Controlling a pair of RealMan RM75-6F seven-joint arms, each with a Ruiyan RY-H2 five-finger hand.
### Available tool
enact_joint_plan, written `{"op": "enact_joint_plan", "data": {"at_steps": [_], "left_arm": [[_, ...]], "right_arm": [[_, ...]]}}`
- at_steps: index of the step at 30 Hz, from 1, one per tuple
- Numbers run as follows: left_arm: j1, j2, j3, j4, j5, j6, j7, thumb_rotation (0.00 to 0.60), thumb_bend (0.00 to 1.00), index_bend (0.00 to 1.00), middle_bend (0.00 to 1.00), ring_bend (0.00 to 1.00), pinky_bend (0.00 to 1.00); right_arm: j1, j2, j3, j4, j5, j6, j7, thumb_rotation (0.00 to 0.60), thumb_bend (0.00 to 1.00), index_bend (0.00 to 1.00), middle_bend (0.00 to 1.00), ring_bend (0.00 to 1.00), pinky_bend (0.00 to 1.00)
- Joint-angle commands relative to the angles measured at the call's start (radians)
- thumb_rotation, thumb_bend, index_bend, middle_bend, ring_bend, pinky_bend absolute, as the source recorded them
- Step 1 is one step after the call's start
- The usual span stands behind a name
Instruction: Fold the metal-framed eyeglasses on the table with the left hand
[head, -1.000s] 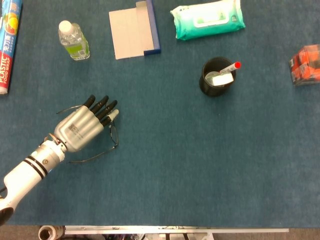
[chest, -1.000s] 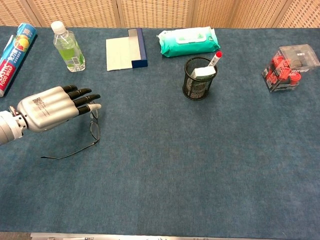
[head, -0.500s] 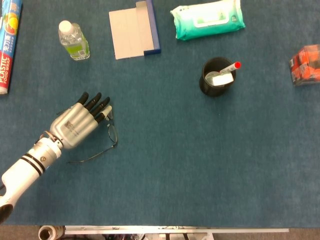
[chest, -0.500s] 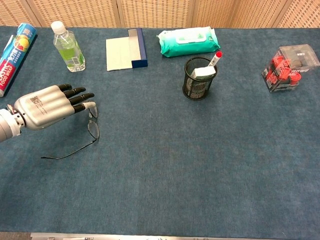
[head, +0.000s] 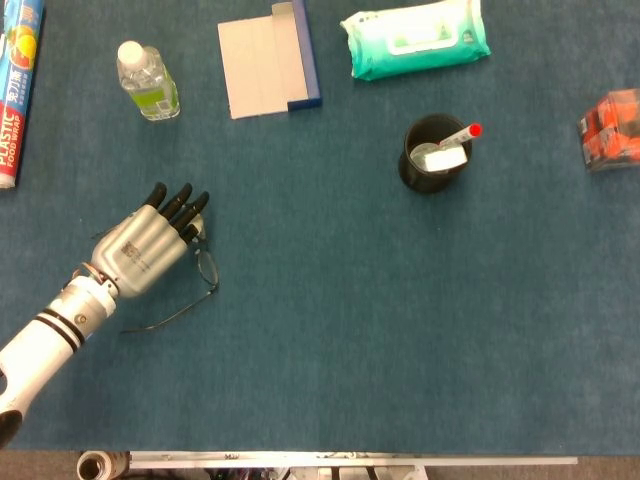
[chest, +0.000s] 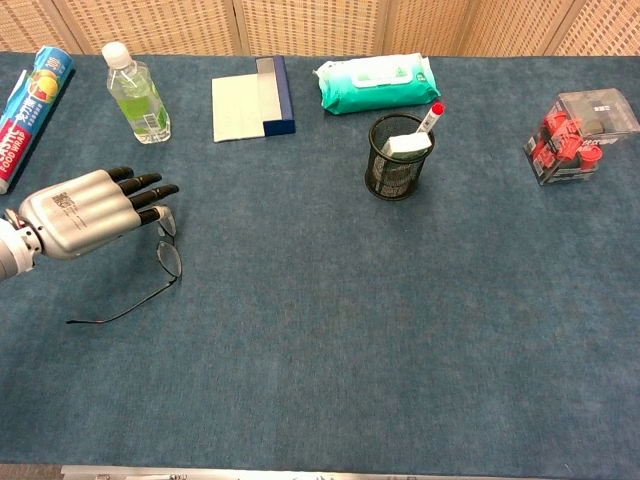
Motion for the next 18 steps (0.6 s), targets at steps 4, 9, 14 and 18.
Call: {"op": "enact_joint_plan", "data": {"at_steps": [4, 9, 14, 18], "left_arm": [[0.003, 0.006, 0.006, -0.005, -0.012, 0.009, 0.015, 0.600, 0.84, 0.25, 0.00, 0.00, 0.17], [0.005, 0.006, 0.007, -0.007, -0.022, 0.019, 0.032, 0.600, 0.84, 0.31, 0.00, 0.00, 0.17], [0.005, 0.002, 0.006, -0.008, -0.036, 0.027, 0.056, 0.600, 0.84, 0.34, 0.00, 0.00, 0.17], [0.008, -0.001, 0.004, -0.007, -0.056, 0.034, 0.085, 0.600, 0.84, 0.38, 0.00, 0.00, 0.17]], "right_arm": [[0.000, -0.001, -0.001, 0.000, -0.002, 0.000, -0.001, 0.600, 0.54, 0.59, 0.52, 0.36, 0.36], [0.000, -0.001, -0.001, 0.000, -0.003, 0.001, -0.002, 0.600, 0.54, 0.59, 0.52, 0.36, 0.36], [0.000, -0.001, -0.001, 0.000, -0.004, 0.001, -0.002, 0.600, 0.54, 0.59, 0.52, 0.36, 0.36], [-0.001, -0.001, -0.001, 0.000, -0.004, 0.002, -0.002, 0.600, 0.54, 0.59, 0.52, 0.36, 0.36]]}}
